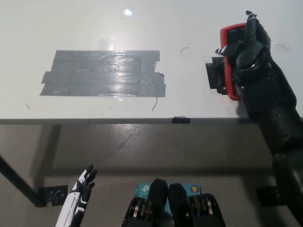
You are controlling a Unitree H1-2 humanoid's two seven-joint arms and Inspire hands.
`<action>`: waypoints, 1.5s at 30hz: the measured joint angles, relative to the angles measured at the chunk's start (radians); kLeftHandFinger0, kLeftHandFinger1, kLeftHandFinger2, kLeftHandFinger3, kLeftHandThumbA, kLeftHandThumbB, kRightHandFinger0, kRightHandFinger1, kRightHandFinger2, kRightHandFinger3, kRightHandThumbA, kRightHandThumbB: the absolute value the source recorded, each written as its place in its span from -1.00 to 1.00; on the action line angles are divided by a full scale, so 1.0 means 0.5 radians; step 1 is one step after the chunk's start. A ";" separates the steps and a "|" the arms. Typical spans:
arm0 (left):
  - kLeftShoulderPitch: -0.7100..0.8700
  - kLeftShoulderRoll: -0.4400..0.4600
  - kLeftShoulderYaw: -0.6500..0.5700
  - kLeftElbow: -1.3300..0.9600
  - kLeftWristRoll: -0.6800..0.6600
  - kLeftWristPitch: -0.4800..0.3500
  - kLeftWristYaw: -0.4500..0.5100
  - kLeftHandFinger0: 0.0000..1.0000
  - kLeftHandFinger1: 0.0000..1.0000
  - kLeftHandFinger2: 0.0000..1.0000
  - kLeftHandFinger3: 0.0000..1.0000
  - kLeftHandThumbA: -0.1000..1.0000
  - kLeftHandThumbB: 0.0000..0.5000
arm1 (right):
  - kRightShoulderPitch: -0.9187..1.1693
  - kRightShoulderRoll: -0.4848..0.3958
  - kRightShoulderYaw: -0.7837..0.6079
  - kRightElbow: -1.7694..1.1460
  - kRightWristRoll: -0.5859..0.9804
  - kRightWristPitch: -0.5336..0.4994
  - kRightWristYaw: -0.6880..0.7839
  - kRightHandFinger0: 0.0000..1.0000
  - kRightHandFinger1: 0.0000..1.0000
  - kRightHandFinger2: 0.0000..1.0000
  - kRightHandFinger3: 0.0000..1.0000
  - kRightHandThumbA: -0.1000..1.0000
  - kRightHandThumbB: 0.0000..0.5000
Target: The robot first picks the multimeter with right hand and then unfolds the black stand on the back of it using left hand
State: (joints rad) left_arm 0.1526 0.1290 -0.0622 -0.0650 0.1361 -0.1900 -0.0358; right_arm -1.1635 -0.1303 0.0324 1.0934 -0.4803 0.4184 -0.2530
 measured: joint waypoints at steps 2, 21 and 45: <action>0.000 0.000 0.000 0.000 -0.001 0.000 0.000 1.00 1.00 1.00 1.00 1.00 -0.30 | -0.019 -0.008 0.024 0.083 -0.001 -0.050 -0.076 -0.89 -0.64 -0.35 0.15 -1.00 0.22; -0.039 0.004 0.014 -0.002 -0.011 0.001 -0.013 1.00 1.00 1.00 1.00 1.00 -0.24 | 0.123 -0.001 -0.377 0.051 0.344 -0.589 -0.503 -0.98 -0.28 0.83 0.92 -1.00 -0.22; -0.165 -0.027 0.016 -0.417 -0.041 0.074 -0.034 1.00 1.00 1.00 1.00 1.00 -0.03 | 0.429 0.370 -1.135 -0.900 1.270 -0.324 -0.252 -1.00 -0.62 0.59 0.77 -1.00 -0.61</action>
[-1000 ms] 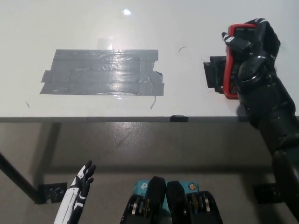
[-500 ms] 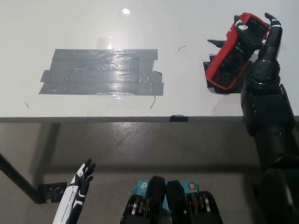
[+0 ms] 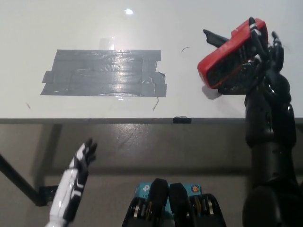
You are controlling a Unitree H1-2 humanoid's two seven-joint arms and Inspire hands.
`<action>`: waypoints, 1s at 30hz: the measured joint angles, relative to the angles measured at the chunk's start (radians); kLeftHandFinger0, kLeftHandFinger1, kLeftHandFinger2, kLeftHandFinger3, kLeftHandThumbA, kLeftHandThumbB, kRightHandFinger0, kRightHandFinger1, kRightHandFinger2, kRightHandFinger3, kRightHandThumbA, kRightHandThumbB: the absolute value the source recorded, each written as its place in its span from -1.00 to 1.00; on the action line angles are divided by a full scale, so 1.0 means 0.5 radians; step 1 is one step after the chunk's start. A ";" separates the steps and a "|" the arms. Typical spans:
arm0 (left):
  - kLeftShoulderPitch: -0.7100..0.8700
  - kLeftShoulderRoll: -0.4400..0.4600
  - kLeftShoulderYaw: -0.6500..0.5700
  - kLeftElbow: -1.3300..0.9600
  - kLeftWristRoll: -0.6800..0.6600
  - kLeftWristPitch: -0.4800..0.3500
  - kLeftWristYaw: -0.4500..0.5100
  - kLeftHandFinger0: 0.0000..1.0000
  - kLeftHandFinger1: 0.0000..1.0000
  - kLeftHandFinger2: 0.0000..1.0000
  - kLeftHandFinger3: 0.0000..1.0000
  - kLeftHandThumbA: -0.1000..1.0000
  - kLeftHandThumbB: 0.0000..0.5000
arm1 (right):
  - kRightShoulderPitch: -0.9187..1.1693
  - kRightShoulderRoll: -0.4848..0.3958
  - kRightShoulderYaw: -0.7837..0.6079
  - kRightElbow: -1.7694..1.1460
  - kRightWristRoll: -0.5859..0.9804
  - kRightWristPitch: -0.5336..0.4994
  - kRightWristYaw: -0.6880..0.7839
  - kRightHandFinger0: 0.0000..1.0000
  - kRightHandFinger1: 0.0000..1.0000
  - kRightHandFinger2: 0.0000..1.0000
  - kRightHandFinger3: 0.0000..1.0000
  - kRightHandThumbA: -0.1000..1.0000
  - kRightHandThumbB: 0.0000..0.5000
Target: The robot first picks the multimeter with right hand and then unfolds the black stand on the back of it using left hand
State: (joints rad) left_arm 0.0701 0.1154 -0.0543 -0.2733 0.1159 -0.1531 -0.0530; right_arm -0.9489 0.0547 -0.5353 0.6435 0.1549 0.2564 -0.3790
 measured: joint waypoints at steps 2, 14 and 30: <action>-0.110 -0.001 0.007 -0.100 -0.011 0.033 0.000 1.00 1.00 1.00 1.00 1.00 0.11 | 0.059 0.044 -0.033 -0.103 0.091 0.056 0.015 -1.00 -0.67 0.54 0.85 -1.00 -0.70; -0.803 0.032 0.094 -0.326 -0.061 0.234 0.000 1.00 1.00 1.00 1.00 1.00 -0.21 | 0.346 0.237 0.003 -0.584 0.514 0.260 0.054 -1.00 -0.53 0.63 1.00 -1.00 -0.57; -1.334 0.074 0.081 0.022 -0.007 0.391 -0.007 1.00 1.00 1.00 1.00 1.00 -0.14 | 0.588 0.235 0.363 -1.134 1.047 0.391 0.150 -1.00 -0.08 0.75 1.00 -1.00 -0.78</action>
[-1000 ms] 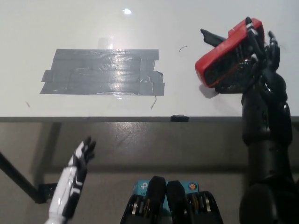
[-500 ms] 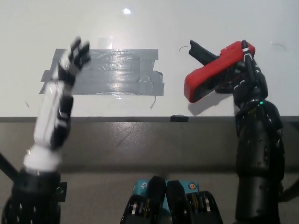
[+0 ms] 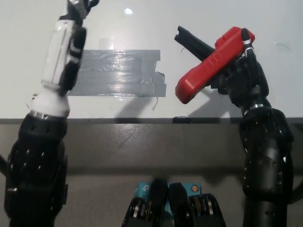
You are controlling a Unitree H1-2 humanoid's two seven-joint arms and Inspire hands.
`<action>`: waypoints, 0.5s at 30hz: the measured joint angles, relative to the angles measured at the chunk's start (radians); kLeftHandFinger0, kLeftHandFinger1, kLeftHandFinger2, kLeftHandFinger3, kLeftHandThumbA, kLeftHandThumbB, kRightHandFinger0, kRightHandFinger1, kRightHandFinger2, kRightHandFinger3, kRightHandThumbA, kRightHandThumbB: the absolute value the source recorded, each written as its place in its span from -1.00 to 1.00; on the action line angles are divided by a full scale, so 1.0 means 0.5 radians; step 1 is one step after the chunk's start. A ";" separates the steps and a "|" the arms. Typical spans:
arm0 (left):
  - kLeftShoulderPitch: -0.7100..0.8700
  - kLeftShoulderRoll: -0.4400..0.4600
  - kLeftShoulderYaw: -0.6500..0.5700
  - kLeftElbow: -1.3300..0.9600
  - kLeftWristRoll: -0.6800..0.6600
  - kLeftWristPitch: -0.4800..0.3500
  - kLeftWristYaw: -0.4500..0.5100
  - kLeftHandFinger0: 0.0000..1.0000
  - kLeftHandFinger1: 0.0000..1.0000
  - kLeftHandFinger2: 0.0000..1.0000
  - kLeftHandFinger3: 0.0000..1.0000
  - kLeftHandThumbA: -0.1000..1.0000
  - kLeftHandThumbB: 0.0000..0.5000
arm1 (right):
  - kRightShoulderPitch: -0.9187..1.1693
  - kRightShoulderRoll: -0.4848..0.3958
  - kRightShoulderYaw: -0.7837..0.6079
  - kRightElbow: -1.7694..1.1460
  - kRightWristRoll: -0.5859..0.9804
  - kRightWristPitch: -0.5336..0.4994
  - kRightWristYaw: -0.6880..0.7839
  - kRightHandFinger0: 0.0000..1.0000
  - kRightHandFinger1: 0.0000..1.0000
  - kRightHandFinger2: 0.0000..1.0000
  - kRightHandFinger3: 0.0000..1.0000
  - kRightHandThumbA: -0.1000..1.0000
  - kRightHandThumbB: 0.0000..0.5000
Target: The robot first picks the multimeter with right hand and then unfolds the black stand on the back of it using left hand
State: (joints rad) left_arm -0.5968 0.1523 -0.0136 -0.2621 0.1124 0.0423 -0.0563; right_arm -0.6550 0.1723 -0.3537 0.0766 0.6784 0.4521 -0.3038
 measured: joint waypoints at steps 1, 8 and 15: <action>-0.015 0.000 -0.009 0.036 0.006 0.006 -0.001 1.00 1.00 1.00 1.00 1.00 -0.14 | 0.020 -0.001 0.014 -0.016 0.036 0.004 0.006 -1.00 -0.06 0.76 1.00 -1.00 -0.74; -0.066 -0.019 -0.088 0.163 0.036 0.046 -0.016 1.00 1.00 1.00 1.00 1.00 -0.04 | 0.147 -0.040 0.147 -0.107 0.255 0.026 0.095 -1.00 -0.24 0.79 0.94 -1.00 -0.43; -0.076 -0.034 -0.192 0.171 0.093 0.087 -0.017 1.00 1.00 1.00 1.00 1.00 0.11 | 0.228 -0.110 0.316 -0.216 0.475 0.035 0.269 -1.00 -0.26 0.89 0.90 -1.00 -0.41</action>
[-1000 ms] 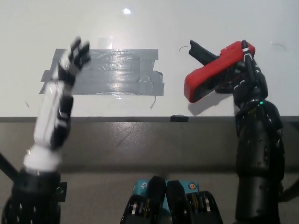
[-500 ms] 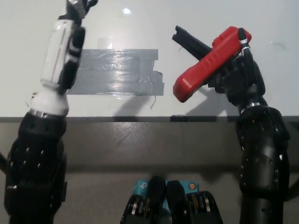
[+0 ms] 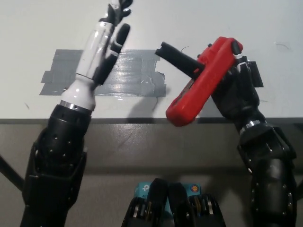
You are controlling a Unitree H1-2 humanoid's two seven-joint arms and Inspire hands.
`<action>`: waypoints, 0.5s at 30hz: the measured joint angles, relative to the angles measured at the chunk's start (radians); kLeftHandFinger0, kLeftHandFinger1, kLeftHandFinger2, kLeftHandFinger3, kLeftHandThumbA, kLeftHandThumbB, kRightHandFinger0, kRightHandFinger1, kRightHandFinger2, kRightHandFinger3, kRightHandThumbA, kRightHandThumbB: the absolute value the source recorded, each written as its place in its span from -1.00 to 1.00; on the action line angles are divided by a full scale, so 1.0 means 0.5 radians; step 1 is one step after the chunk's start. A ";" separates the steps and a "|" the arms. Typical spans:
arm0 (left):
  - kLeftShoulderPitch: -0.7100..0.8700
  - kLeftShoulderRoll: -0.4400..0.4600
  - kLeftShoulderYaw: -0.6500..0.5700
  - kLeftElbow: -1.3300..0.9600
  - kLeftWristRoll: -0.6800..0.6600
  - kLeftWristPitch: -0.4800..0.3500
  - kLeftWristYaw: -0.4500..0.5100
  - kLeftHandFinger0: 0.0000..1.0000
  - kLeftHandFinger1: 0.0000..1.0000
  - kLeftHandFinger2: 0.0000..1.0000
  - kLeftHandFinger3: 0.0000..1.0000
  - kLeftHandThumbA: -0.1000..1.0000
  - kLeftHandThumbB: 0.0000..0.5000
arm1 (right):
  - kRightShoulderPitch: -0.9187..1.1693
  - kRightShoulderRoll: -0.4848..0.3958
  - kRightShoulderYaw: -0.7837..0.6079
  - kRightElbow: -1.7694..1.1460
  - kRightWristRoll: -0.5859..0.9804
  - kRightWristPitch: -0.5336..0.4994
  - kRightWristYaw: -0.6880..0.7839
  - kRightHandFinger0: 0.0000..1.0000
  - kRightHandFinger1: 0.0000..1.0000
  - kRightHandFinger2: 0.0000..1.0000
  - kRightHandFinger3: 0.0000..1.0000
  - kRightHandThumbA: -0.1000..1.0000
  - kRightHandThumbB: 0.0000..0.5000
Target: The robot first picks the multimeter with right hand and then unfolds the black stand on the back of it using left hand
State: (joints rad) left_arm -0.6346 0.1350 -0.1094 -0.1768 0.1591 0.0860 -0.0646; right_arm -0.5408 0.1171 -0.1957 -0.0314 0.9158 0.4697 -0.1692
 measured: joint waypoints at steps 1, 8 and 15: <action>-0.002 -0.001 -0.005 0.000 0.007 0.005 0.000 1.00 1.00 1.00 1.00 1.00 0.07 | 0.005 -0.005 0.017 -0.011 0.025 0.001 0.019 -1.00 -0.25 0.89 0.90 -1.00 -0.40; -0.059 -0.006 -0.076 0.002 0.070 0.041 -0.010 1.00 1.00 1.00 1.00 1.00 0.13 | 0.030 -0.065 0.111 -0.128 0.237 0.008 0.176 -1.00 -0.46 0.71 0.60 -1.00 -0.38; -0.082 -0.060 -0.127 -0.008 0.097 0.066 -0.048 1.00 1.00 1.00 1.00 1.00 0.07 | 0.032 -0.090 0.155 -0.223 0.417 0.008 0.298 -1.00 -0.49 0.70 0.67 -1.00 -0.43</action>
State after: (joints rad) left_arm -0.6755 0.1050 -0.1728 -0.1809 0.2074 0.1191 -0.0885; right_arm -0.5249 0.0722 -0.1181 -0.1430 1.1241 0.4738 -0.0200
